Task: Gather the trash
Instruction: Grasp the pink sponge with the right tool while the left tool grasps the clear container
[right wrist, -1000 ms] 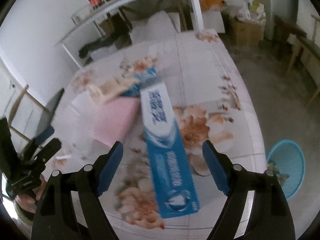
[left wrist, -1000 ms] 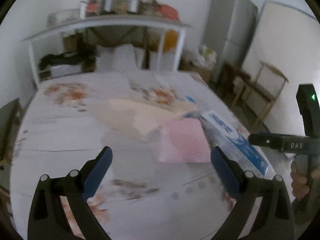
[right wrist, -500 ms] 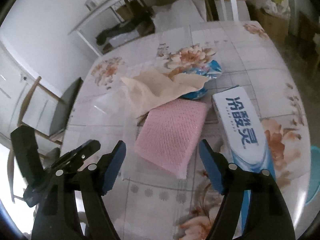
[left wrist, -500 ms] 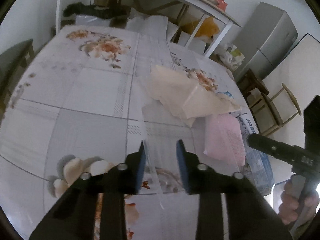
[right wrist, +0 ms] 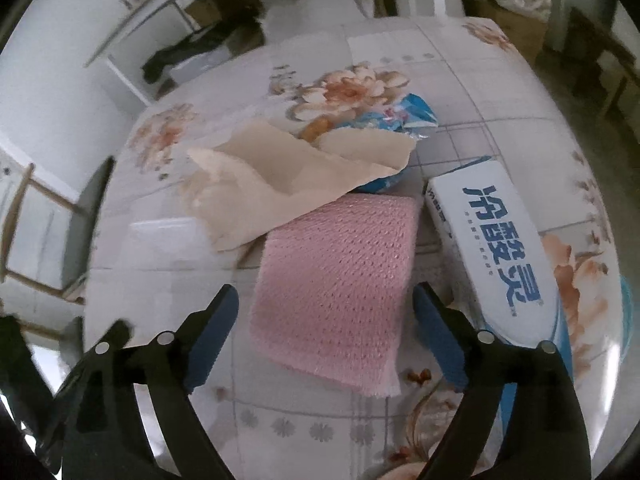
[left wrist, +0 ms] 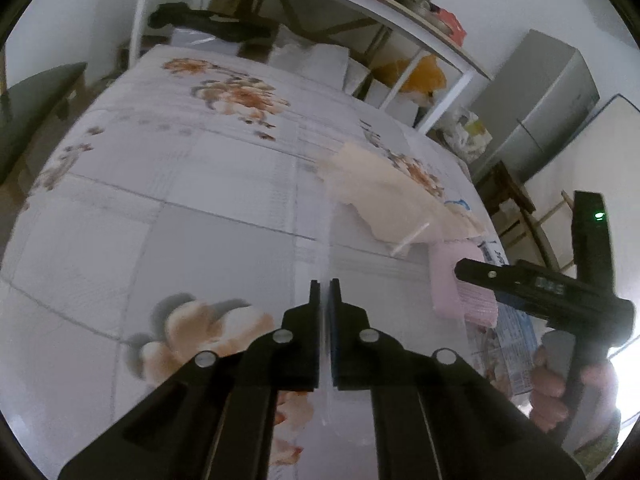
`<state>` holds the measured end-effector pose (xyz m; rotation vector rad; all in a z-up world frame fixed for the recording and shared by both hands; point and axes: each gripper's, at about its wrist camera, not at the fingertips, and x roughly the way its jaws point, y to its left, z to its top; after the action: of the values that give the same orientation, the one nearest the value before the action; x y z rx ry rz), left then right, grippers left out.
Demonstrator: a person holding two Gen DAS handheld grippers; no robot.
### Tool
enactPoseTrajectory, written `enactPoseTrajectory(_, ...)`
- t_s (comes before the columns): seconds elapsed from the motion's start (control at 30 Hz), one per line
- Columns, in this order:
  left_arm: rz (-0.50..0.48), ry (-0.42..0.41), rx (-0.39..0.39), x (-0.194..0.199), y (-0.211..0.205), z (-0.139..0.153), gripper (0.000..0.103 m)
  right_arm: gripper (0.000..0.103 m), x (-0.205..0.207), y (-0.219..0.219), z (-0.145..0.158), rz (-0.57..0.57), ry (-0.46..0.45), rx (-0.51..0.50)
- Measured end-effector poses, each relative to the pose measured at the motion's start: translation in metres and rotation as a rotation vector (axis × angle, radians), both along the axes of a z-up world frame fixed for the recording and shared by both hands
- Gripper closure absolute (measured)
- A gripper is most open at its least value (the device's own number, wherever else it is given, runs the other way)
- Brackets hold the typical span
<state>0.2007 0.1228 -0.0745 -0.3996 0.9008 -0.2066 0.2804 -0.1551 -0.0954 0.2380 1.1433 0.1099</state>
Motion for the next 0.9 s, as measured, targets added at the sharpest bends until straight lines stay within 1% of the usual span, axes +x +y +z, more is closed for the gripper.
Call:
enactPoseTrajectory(0.17,0.035,0.006,-0.016,-0.012,0.018,-0.002,0.1,0.015,0.005,0.015,-0.008,0.003,-0.003,-0.068)
enactPoseTrajectory(0.23,0.042,0.01,-0.021,-0.016,0.022,-0.003,0.1,0.015,0.008,0.022,-0.013,0.026,-0.004,-0.106)
enactPoseTrajectory(0.27,0.044,0.012,-0.022,-0.018,0.024,-0.004,0.1,0.016,0.007,0.024,-0.014,0.032,-0.01,-0.127)
enactPoseTrajectory(0.33,0.048,0.014,-0.02,-0.022,0.026,-0.004,0.1,0.02,0.006,0.027,-0.016,0.045,-0.02,-0.171)
enactPoseTrajectory(0.37,0.05,0.014,-0.019,-0.024,0.027,-0.004,0.1,0.021,0.005,0.028,-0.016,0.055,-0.024,-0.181)
enactPoseTrajectory(0.57,0.053,0.021,-0.012,-0.037,0.027,-0.004,0.1,0.023,-0.016,0.027,-0.015,0.125,-0.011,-0.182)
enactPoseTrajectory(0.7,0.052,0.023,-0.011,-0.05,0.027,-0.004,0.1,0.023,-0.051,0.024,-0.014,0.196,0.0,-0.176)
enactPoseTrajectory(0.9,0.046,0.04,-0.022,-0.067,0.03,-0.004,0.099,0.023,-0.093,0.022,-0.011,0.255,0.008,-0.139)
